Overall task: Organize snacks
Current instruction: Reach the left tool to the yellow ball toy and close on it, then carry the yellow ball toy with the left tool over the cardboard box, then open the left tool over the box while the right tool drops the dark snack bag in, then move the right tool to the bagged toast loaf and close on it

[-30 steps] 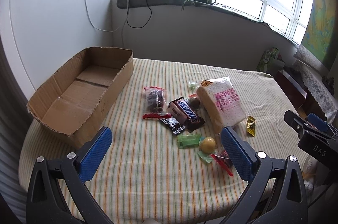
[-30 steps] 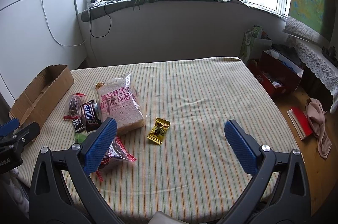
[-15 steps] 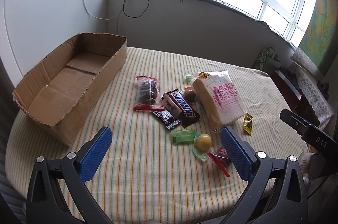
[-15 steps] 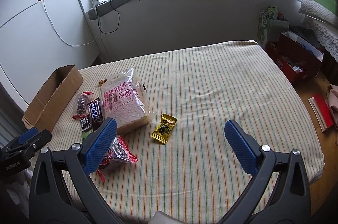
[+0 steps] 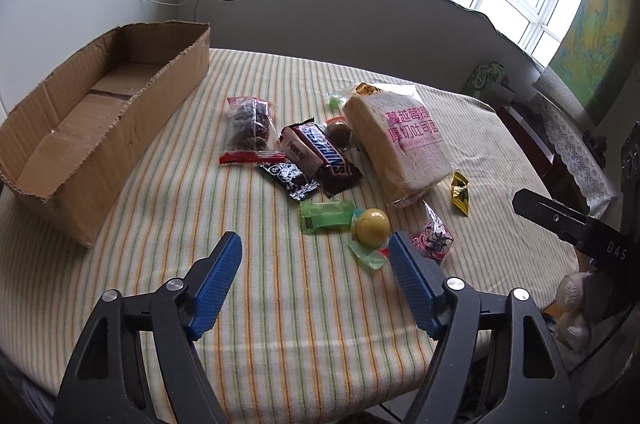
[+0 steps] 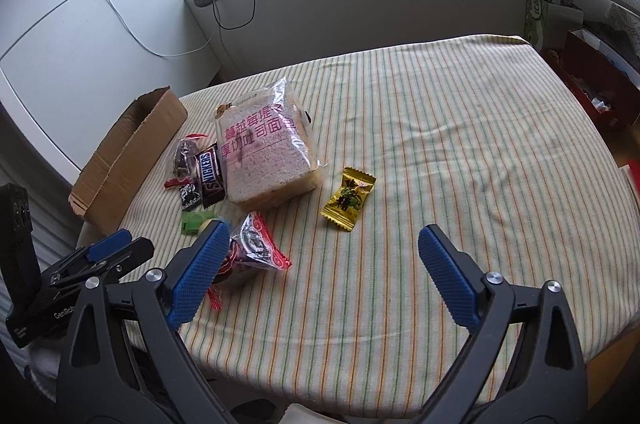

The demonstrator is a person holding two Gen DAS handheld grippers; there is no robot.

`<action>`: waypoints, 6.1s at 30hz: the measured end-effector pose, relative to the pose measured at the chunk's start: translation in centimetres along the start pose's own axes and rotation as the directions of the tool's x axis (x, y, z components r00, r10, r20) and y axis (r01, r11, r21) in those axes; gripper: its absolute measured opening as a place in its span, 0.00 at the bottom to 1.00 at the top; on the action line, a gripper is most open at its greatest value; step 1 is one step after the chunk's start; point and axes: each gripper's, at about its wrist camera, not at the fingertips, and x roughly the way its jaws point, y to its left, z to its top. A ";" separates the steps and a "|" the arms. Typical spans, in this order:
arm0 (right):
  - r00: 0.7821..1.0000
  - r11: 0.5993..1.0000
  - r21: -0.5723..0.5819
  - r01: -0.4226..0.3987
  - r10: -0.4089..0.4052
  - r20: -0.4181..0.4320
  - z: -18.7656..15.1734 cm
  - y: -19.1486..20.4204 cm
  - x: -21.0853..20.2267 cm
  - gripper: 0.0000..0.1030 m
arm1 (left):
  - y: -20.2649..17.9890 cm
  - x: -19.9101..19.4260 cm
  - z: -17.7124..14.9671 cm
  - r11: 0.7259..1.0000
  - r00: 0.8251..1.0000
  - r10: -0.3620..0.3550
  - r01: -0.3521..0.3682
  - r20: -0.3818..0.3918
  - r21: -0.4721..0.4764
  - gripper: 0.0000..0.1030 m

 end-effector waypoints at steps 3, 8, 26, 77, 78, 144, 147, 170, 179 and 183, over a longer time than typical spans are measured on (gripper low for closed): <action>0.999 0.999 0.003 -0.034 0.034 -0.024 -0.6 1.0 0.3 0.84 | 0.2 0.3 -0.2 1.000 1.000 -0.013 0.013 -0.010 0.008 0.56; 0.995 0.997 -0.001 -0.079 0.079 -0.063 -1.2 3.2 1.2 0.75 | 0.1 0.8 0.0 0.999 0.999 -0.043 0.044 -0.018 0.027 0.44; 0.987 1.000 -0.004 0.013 -0.014 -0.160 -1.2 5.4 6.0 0.65 | -0.2 2.9 1.2 0.981 0.994 -0.087 0.096 -0.060 0.167 0.31; 0.982 0.977 -0.137 0.161 -0.172 -0.074 -0.3 3.6 2.5 0.48 | -2.5 3.3 0.9 0.974 0.996 -0.087 0.089 -0.020 0.208 0.25; 0.983 0.977 -0.138 0.160 -0.170 -0.068 -0.3 3.7 2.2 0.48 | -2.3 3.0 0.9 0.975 0.996 -0.087 0.088 -0.014 0.205 0.25; 0.989 0.865 -0.479 -0.147 0.142 -0.046 8.2 32.3 12.2 0.70 | 17.7 -3.7 6.7 0.973 0.960 0.220 -0.204 0.174 -0.105 0.43; 0.990 0.868 -0.477 -0.135 0.135 -0.034 8.3 31.8 11.6 0.71 | 17.4 -4.0 6.6 0.973 0.958 0.224 -0.208 0.181 -0.103 0.44; 0.992 0.889 -0.456 -0.051 0.098 0.079 8.2 26.9 5.4 0.94 | 13.1 -6.5 6.0 0.980 0.955 0.197 -0.187 0.221 -0.065 0.59; 0.992 0.915 -0.403 0.033 0.019 0.125 7.9 20.1 3.0 0.95 | 9.6 -5.6 5.7 0.991 0.969 0.133 -0.130 0.208 -0.031 0.60; 0.991 0.930 -0.361 0.071 -0.026 0.128 7.8 16.0 2.2 0.95 | 7.9 -4.8 5.6 0.995 0.975 0.101 -0.101 0.195 -0.010 0.60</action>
